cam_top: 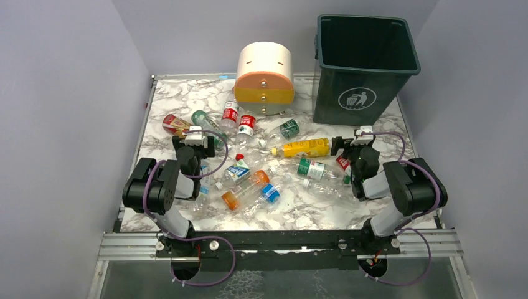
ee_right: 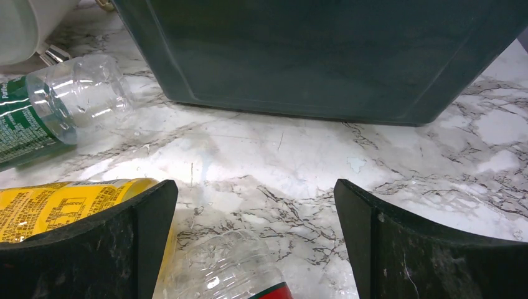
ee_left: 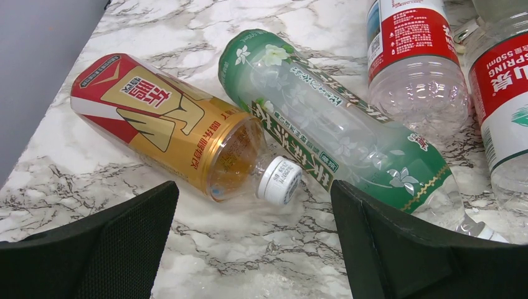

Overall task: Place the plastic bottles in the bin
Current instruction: Pick up the plastic bottle at the center of the board.

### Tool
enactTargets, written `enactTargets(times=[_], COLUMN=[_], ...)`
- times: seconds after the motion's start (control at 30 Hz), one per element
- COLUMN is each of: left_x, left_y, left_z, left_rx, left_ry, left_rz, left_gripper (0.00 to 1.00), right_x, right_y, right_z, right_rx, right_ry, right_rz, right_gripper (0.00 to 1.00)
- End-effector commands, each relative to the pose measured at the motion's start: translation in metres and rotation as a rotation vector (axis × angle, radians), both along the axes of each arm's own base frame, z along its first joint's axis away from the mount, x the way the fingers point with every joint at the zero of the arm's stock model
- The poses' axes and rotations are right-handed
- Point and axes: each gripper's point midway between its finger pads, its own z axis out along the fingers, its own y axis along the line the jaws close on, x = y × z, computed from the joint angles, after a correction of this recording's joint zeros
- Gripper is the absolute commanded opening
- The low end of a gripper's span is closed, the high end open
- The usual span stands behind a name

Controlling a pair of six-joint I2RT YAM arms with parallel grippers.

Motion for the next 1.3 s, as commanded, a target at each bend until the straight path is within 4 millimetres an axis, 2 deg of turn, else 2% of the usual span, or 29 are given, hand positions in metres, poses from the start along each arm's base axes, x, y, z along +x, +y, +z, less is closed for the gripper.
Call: enactTargets(times=[0.0, 1.07, 1.27], left_x=[0.004, 0.003, -0.004], left_y=[-0.001, 0.001, 0.007], left_z=[0.006, 0.006, 0.023], left_rx=[-0.005, -0.012, -0.027], left_ry=[-0.022, -0.025, -0.072], left_rz=[-0.002, 0.0, 0.035], left_gripper=[0.99, 0.99, 0.99], right_x=[0.003, 0.001, 0.001], right_y=[0.004, 0.005, 0.003], right_z=[0.003, 0.006, 0.017], right_rx=[-0.01, -0.016, -0.019], right_ry=[-0.013, -0.028, -0.023], right_rz=[0.019, 0.028, 0.019], right_gripper=[0.99, 0.99, 0.99])
